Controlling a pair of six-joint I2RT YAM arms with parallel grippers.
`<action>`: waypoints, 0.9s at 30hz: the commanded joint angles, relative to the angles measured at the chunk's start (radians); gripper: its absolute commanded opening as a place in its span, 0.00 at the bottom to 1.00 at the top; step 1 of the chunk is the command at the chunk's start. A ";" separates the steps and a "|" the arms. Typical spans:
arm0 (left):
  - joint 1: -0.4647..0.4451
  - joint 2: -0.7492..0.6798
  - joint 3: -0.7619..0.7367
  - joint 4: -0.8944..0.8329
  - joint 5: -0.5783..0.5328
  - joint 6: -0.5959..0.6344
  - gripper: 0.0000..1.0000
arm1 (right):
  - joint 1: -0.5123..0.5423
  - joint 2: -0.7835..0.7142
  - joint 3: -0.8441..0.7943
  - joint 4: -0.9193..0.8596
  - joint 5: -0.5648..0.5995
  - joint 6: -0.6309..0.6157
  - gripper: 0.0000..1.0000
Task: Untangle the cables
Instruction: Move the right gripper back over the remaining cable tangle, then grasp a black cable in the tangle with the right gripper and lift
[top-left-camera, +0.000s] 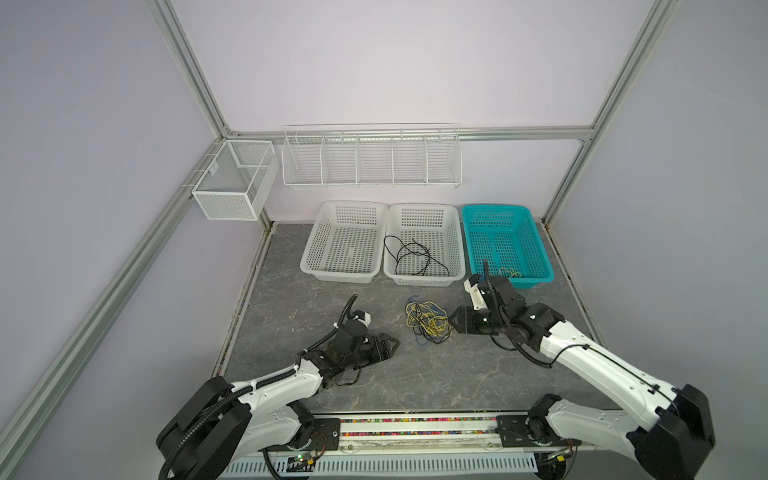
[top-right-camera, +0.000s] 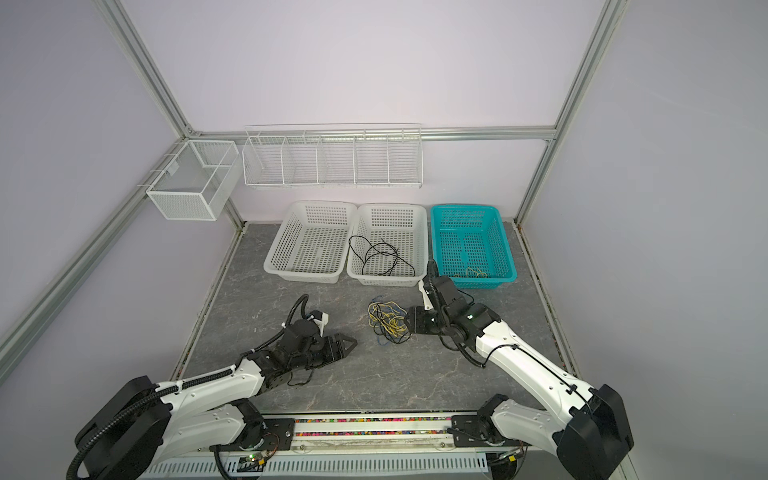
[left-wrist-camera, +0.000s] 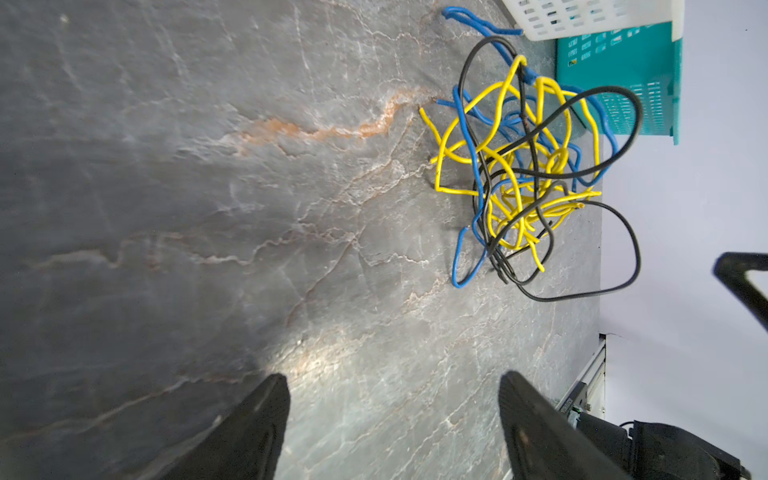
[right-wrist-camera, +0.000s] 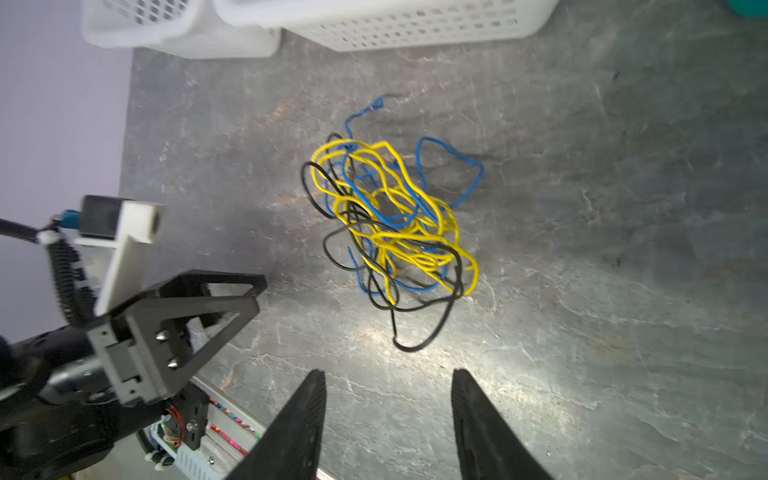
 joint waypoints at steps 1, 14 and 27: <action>-0.003 0.014 0.026 0.016 -0.002 -0.003 0.81 | -0.004 0.026 -0.043 0.059 0.016 0.047 0.53; -0.015 0.041 0.044 0.025 -0.002 -0.012 0.80 | -0.039 0.188 -0.066 0.221 -0.061 0.061 0.31; -0.017 0.041 0.066 0.048 0.014 -0.030 0.80 | 0.032 0.069 0.095 0.095 -0.062 -0.042 0.07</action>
